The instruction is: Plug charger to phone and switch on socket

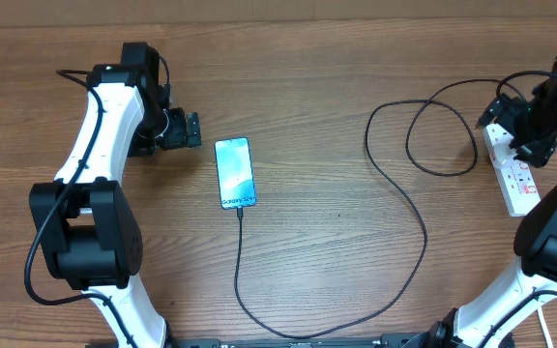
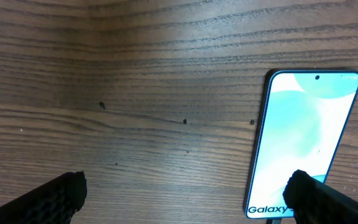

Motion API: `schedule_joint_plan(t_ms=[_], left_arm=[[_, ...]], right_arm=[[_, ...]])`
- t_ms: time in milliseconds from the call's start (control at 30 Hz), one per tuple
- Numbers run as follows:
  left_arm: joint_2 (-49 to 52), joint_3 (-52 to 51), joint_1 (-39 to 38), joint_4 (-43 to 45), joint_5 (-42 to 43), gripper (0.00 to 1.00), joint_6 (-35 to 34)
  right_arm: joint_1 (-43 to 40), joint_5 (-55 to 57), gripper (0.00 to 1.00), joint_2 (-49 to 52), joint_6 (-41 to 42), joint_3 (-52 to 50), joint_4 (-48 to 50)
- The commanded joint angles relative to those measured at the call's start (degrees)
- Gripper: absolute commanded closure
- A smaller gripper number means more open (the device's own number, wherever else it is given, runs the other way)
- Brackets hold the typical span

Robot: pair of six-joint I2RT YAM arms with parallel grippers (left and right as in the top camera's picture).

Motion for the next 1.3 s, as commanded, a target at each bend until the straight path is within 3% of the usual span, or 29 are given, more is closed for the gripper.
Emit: schedule_joint_plan(t_ms=[0,1267], left_arm=[[-1.6,0.1,-0.5,-0.1,-0.6,0.00,-0.6],[-1.6,0.1,-0.8,-0.1,-0.6,0.00,-0.6]], right_arm=[[0.0,-0.3,0.00,-2.4,-0.3,0.7,3.1],[0.0,-0.3,0.00,-2.4,-0.3,0.7,6.5]])
